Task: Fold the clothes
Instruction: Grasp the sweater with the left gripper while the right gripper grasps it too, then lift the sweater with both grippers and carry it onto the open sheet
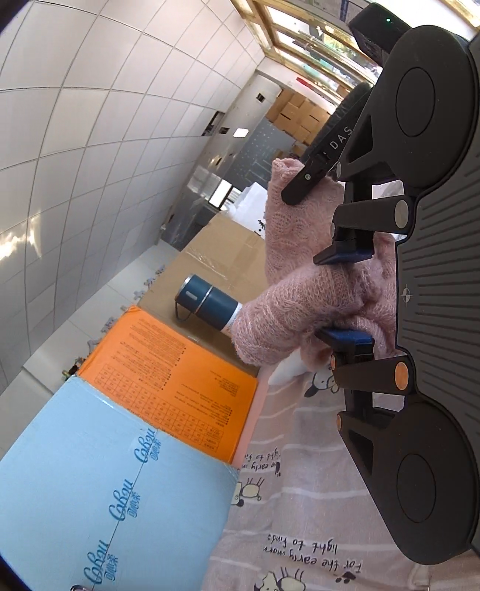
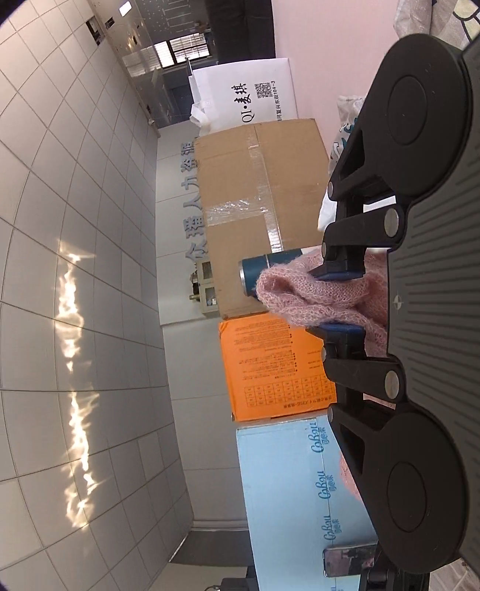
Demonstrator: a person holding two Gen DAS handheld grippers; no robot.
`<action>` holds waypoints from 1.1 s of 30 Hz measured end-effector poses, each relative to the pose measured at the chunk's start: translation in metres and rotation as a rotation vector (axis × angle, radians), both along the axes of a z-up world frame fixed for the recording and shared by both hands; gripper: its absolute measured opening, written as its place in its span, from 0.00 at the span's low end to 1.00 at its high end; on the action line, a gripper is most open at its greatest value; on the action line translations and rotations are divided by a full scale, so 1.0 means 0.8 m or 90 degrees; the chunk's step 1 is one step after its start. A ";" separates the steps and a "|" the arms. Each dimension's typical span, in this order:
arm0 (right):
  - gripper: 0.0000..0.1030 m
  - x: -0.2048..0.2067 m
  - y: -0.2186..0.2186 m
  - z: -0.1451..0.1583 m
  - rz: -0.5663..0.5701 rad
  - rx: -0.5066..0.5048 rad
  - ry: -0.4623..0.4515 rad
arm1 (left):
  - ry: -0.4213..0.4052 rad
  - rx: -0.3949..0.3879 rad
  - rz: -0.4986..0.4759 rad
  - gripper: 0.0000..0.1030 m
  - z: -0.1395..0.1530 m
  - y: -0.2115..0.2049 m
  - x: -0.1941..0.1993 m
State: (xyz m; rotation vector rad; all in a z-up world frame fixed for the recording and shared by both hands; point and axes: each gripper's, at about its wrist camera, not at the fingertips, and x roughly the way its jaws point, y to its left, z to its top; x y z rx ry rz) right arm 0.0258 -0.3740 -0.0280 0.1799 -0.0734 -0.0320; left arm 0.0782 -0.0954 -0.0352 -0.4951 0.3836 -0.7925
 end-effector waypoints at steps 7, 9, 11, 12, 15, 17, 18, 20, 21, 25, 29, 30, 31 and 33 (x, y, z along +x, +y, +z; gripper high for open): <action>0.19 -0.035 0.046 0.046 0.063 -0.026 -0.030 | -0.004 -0.030 0.024 0.30 0.020 0.059 -0.025; 0.19 -0.043 0.051 0.053 0.085 -0.020 -0.012 | 0.004 -0.015 0.017 0.14 0.017 0.072 -0.033; 0.41 -0.052 0.055 0.053 0.098 -0.010 0.024 | 0.016 0.015 0.013 0.13 0.008 0.084 -0.042; 0.54 -0.057 0.057 0.051 0.094 -0.002 0.041 | 0.026 0.036 0.018 0.13 0.001 0.088 -0.043; 0.74 -0.073 0.054 0.038 0.075 0.024 0.080 | 0.097 0.026 0.055 0.27 -0.017 0.100 -0.037; 0.76 -0.084 0.049 0.024 0.031 0.036 0.112 | 0.166 0.002 0.090 0.80 -0.029 0.110 -0.031; 0.79 -0.088 0.044 0.016 0.008 0.041 0.129 | 0.196 -0.024 0.121 0.90 -0.035 0.116 -0.031; 0.82 -0.090 0.030 0.000 -0.022 0.058 0.168 | 0.209 -0.028 0.101 0.90 -0.042 0.111 -0.029; 0.82 -0.090 0.021 -0.010 -0.027 0.081 0.189 | 0.212 -0.026 0.085 0.91 -0.045 0.107 -0.028; 0.86 -0.083 -0.013 -0.054 0.009 0.239 0.279 | 0.268 0.022 0.006 0.91 -0.070 0.073 -0.023; 0.77 -0.066 -0.009 -0.079 0.095 0.359 0.322 | 0.209 0.054 -0.030 0.94 -0.072 0.043 -0.034; 0.67 -0.063 -0.001 -0.078 0.097 0.348 0.330 | 0.195 0.058 -0.028 0.70 -0.072 0.038 -0.038; 0.48 -0.060 0.009 -0.074 0.093 0.328 0.336 | 0.187 0.069 -0.039 0.48 -0.074 0.035 -0.040; 0.42 -0.061 0.023 -0.065 0.087 0.306 0.327 | 0.177 0.073 -0.039 0.36 -0.073 0.039 -0.044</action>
